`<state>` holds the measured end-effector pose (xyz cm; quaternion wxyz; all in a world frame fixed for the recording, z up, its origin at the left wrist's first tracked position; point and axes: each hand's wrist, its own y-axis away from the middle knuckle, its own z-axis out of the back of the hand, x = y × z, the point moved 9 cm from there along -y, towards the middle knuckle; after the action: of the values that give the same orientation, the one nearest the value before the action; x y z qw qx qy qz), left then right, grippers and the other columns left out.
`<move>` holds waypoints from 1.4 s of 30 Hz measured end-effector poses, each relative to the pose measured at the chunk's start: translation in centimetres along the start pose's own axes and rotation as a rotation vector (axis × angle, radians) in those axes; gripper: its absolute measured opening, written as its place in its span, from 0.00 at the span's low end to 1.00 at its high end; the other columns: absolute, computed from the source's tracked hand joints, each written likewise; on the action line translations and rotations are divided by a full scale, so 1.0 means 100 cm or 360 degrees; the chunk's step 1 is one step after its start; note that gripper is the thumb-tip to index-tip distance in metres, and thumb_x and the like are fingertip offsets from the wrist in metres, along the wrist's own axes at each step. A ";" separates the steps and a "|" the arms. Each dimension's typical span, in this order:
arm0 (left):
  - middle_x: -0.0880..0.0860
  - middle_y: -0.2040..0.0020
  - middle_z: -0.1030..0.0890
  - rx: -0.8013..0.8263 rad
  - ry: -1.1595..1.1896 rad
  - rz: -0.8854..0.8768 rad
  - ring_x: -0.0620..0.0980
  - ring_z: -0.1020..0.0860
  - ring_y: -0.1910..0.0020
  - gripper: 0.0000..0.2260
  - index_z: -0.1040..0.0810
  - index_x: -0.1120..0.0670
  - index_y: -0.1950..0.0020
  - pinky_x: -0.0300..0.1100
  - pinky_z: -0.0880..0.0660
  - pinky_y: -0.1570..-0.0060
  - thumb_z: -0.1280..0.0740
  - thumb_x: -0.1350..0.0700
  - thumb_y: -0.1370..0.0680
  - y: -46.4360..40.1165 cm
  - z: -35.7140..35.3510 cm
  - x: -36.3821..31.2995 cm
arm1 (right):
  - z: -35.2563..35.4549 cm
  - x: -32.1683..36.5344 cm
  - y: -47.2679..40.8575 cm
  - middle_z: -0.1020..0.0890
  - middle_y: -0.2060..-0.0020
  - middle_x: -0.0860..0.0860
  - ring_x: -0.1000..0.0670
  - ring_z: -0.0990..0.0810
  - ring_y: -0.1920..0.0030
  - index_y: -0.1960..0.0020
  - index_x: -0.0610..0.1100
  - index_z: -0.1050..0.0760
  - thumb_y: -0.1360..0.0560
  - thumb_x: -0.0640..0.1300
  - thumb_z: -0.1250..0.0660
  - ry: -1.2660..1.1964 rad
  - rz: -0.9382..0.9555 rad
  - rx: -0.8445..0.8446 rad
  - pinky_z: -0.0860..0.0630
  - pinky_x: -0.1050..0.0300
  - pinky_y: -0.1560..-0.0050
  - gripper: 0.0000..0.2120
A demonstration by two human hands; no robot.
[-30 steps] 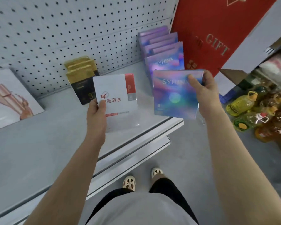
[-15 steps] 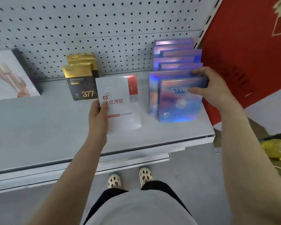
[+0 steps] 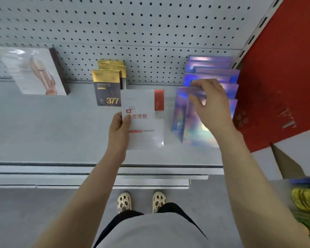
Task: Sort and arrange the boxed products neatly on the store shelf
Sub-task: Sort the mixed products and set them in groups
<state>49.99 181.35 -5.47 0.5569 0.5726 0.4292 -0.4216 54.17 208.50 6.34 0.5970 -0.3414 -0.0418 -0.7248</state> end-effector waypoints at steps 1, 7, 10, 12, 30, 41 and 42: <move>0.49 0.53 0.17 -0.0008 0.0012 0.0005 0.46 0.20 0.58 0.04 0.25 0.50 0.51 0.44 0.23 0.60 0.39 0.55 0.18 0.002 0.004 0.000 | -0.017 0.018 -0.004 0.22 0.43 0.46 0.45 0.24 0.43 0.38 0.43 0.23 0.24 0.42 0.31 -0.0123 0.0038 0.0115 0.28 0.51 0.40 0.15; 0.55 0.47 0.18 -0.0045 0.0018 -0.0003 0.54 0.19 0.49 0.05 0.25 0.53 0.47 0.53 0.23 0.47 0.39 0.55 0.17 0.006 0.054 -0.004 | -0.112 0.093 -0.024 0.20 0.54 0.56 0.56 0.22 0.59 0.40 0.50 0.21 0.22 0.50 0.31 -0.0461 0.0033 0.0834 0.22 0.57 0.50 0.11; 0.53 0.47 0.17 -0.0105 0.0008 -0.0044 0.52 0.19 0.48 0.07 0.24 0.54 0.44 0.50 0.21 0.47 0.38 0.54 0.18 -0.001 0.098 -0.006 | -0.139 0.131 -0.029 0.19 0.58 0.57 0.58 0.19 0.63 0.46 0.51 0.21 0.23 0.47 0.30 -0.0664 0.0073 0.0961 0.22 0.65 0.59 0.06; 0.50 0.48 0.17 -0.0142 -0.0015 -0.0064 0.49 0.18 0.50 0.08 0.24 0.53 0.41 0.47 0.21 0.50 0.37 0.54 0.18 -0.012 0.129 -0.008 | -0.158 0.157 -0.035 0.18 0.56 0.55 0.59 0.18 0.61 0.46 0.52 0.20 0.23 0.48 0.30 -0.0714 0.0087 0.0962 0.22 0.68 0.59 0.06; 0.46 0.38 0.22 -0.0380 -0.0293 0.0007 0.47 0.22 0.42 0.17 0.28 0.47 0.31 0.42 0.25 0.43 0.35 0.55 0.20 -0.165 0.430 -0.051 | -0.359 0.406 -0.135 0.21 0.62 0.46 0.52 0.24 0.63 0.48 0.53 0.22 0.24 0.48 0.30 -0.0821 0.0196 0.0696 0.25 0.58 0.59 0.05; 0.48 0.36 0.22 -0.0419 -0.0435 0.0099 0.48 0.23 0.42 0.19 0.29 0.51 0.29 0.41 0.28 0.46 0.39 0.59 0.20 -0.225 0.491 -0.053 | -0.429 0.488 -0.175 0.26 0.63 0.60 0.61 0.28 0.63 0.47 0.51 0.22 0.23 0.48 0.31 -0.0695 0.0475 0.0692 0.28 0.61 0.56 0.06; 0.48 0.37 0.22 -0.0412 -0.0426 0.0110 0.47 0.23 0.41 0.19 0.29 0.51 0.29 0.39 0.29 0.49 0.39 0.58 0.20 -0.232 0.497 -0.052 | -0.435 0.494 -0.177 0.26 0.64 0.60 0.61 0.28 0.64 0.47 0.52 0.22 0.23 0.48 0.32 -0.0671 0.0483 0.0675 0.28 0.62 0.57 0.06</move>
<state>26.01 131.84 -8.03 0.6923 0.4493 0.3819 -0.4159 16.35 151.85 6.18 0.7340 -0.3543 -0.2631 -0.5162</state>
